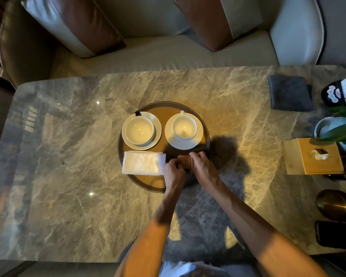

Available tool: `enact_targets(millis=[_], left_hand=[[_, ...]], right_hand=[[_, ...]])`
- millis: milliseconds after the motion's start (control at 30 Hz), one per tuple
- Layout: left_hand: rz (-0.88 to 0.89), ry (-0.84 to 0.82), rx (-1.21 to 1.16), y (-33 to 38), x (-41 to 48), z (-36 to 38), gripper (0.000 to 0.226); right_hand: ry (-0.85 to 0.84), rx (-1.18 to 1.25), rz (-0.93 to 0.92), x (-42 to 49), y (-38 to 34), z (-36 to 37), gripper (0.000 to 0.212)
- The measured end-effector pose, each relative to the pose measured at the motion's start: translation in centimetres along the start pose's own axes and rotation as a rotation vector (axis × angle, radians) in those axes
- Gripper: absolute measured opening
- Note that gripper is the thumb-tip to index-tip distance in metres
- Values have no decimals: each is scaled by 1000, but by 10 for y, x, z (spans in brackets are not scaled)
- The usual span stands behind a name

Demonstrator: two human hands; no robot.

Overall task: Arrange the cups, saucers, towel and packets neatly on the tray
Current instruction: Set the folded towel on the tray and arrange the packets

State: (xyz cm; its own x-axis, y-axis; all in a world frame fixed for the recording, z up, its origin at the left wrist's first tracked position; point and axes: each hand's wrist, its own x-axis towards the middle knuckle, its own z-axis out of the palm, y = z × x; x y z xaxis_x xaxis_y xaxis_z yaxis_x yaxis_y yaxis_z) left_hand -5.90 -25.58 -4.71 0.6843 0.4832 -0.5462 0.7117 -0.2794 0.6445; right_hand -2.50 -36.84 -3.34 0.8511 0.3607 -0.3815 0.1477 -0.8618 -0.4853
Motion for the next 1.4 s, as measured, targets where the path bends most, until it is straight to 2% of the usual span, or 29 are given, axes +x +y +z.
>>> enact_targets(millis=[133,333,467,533,667,767,867,967,1067,1133,1267,1300,1400], left_hand=[[33,-10,54,2,0,0,17],[64,8,163,8,-9,-7,15],[80,45,215,15,-18,-18,19],[87,95,234,20,-23,-22,19],[56,233,213,15,-31,-40,25],[53,358,84,-3,-31,-73,22],[25,469,10,-26,-16,-113,22],[-55,374,59,-47,8,-144,21],[-47,261,97,-57,26,-153,19],[37,142,148,-69,49,-174,21],[-6,90,60,-67,51,-172,10],[-19,55,52,-70,53,-176,11],[-22,-26,106,-72,62,-183,36]], right_hand=[[0,-4,0,2,1,-1,32],[2,36,-23,-3,7,-7,64],[-7,52,-64,-9,10,-9,73],[41,63,-117,-12,12,-11,67],[231,143,-210,-20,2,-13,26],[135,354,-46,-13,-24,-6,11],[23,497,140,-4,-55,10,13],[-31,625,320,-1,-78,29,22],[-56,641,448,-1,-86,37,28],[36,695,564,0,-112,53,28],[41,719,633,-3,-108,56,29],[63,727,641,-3,-112,57,29],[128,756,679,0,-119,64,33]])
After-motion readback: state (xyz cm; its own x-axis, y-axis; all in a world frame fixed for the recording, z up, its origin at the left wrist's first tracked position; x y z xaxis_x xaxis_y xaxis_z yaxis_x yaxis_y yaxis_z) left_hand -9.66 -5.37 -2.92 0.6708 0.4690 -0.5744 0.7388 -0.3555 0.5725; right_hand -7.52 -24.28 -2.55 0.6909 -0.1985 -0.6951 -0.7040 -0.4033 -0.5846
